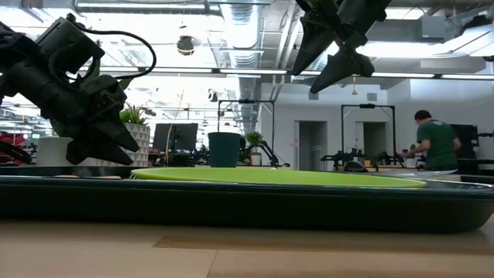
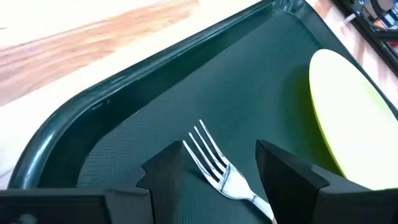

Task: Pick and place plate/cup/fork/spoon on tray
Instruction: Put the orange fork on the black tray to the left of the green plate

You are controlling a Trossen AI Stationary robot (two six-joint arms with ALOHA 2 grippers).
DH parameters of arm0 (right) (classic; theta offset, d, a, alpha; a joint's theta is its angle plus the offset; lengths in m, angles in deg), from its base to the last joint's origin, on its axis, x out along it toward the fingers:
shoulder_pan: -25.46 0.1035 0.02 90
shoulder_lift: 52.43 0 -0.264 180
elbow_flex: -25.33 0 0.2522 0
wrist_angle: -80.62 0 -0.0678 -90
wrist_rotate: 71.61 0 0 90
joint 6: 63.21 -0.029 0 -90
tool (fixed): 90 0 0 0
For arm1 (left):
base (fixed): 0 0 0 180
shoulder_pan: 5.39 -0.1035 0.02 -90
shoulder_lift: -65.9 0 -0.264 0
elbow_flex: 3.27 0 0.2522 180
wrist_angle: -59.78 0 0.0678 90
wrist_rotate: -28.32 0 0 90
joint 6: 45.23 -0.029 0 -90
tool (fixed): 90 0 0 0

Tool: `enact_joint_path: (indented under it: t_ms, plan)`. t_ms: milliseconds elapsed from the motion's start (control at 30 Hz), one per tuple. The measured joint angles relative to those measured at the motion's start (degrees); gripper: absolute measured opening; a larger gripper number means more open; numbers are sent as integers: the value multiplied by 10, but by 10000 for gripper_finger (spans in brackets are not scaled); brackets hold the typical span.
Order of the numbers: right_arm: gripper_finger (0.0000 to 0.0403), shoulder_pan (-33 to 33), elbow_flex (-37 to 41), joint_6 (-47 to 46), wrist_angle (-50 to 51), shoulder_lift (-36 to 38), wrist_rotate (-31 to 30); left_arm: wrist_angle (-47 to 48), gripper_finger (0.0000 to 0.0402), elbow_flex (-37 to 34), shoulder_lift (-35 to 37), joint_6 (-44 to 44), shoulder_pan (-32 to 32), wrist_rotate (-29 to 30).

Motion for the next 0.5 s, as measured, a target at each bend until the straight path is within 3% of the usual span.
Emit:
enact_joint_path:
  t_ms: [500]
  plan:
    - [286,0,0,1,0,0,0,12,188,50,0,-10,0,-3]
